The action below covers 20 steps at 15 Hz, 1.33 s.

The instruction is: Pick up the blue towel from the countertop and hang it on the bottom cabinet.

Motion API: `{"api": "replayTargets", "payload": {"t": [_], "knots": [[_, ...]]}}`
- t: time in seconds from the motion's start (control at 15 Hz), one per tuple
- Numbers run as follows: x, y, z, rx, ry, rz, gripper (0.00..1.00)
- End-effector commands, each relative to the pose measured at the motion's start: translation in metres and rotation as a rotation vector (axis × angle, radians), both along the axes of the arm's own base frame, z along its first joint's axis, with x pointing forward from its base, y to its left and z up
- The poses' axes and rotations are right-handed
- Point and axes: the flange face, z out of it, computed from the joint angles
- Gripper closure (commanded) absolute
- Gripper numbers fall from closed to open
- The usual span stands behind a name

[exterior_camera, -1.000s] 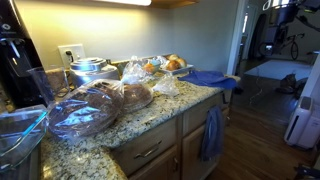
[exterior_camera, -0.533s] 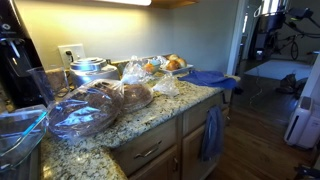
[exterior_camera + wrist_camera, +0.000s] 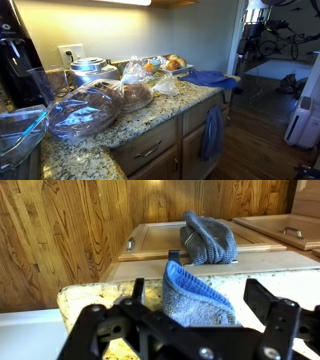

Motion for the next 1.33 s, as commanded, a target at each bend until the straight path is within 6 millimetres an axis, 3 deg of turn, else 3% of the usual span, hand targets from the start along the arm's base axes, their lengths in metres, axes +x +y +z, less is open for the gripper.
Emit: {"api": "replayTargets", "payload": {"t": [0.0, 0.27, 0.33, 0.73, 0.8, 1.27], "knots": [[0.040, -0.012, -0.008, 0.012, -0.030, -0.022, 0.00], [0.071, -0.007, -0.017, 0.009, -0.045, -0.039, 0.00], [0.057, -0.005, -0.017, 0.003, -0.028, -0.018, 0.00], [0.063, -0.003, -0.022, 0.002, -0.022, -0.014, 0.00], [0.061, 0.006, -0.018, -0.008, -0.015, 0.017, 0.00], [0.099, 0.034, -0.045, -0.001, 0.044, 0.150, 0.00]]}}
